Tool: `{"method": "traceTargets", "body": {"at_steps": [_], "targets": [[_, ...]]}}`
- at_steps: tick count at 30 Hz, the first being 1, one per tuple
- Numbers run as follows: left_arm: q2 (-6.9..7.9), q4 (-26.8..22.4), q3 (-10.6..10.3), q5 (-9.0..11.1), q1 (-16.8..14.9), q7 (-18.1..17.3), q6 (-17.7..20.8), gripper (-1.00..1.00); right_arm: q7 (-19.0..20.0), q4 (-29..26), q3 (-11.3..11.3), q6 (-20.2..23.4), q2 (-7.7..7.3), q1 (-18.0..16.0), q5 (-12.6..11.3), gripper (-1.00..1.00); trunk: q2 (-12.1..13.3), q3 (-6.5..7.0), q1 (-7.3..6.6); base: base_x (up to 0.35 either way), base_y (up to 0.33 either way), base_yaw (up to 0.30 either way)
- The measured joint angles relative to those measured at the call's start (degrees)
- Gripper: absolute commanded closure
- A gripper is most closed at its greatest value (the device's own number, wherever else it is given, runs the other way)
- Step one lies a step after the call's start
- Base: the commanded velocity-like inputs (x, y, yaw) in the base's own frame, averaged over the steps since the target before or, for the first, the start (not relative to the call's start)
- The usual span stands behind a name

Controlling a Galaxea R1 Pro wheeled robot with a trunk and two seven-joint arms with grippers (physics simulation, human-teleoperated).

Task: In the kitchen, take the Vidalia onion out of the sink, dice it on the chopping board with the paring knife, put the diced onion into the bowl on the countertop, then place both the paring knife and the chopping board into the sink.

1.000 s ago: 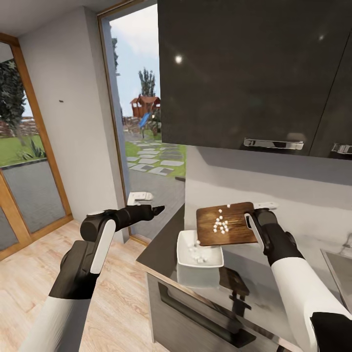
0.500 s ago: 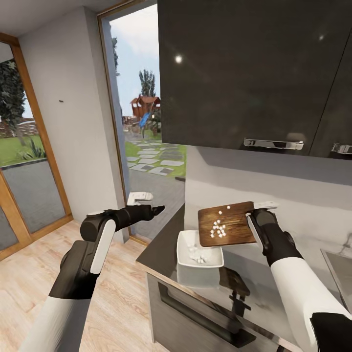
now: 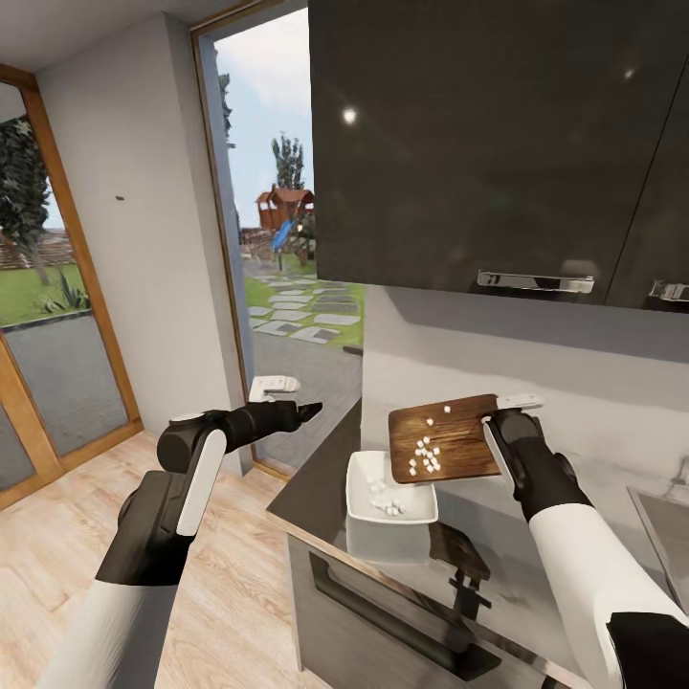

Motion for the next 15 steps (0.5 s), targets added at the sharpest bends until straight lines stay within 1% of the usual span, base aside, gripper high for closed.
{"method": "traceTargets", "body": {"at_steps": [13,15], "targets": [[0.01,-0.03,-0.02,0.01,0.0,0.0,-0.09,-1.0,-0.02,0.0,0.08,-0.09,0.08,0.0,-0.12,1.0,0.0,0.0,0.0,0.0,0.0,0.0],[0.0,-0.01,-0.02,0.0,0.0,0.0,-0.07,-1.0,0.0,0.0,0.48,-0.1,0.13,0.0,-0.12,1.0,0.0,0.0,0.0,0.0,0.0,0.0]]}}
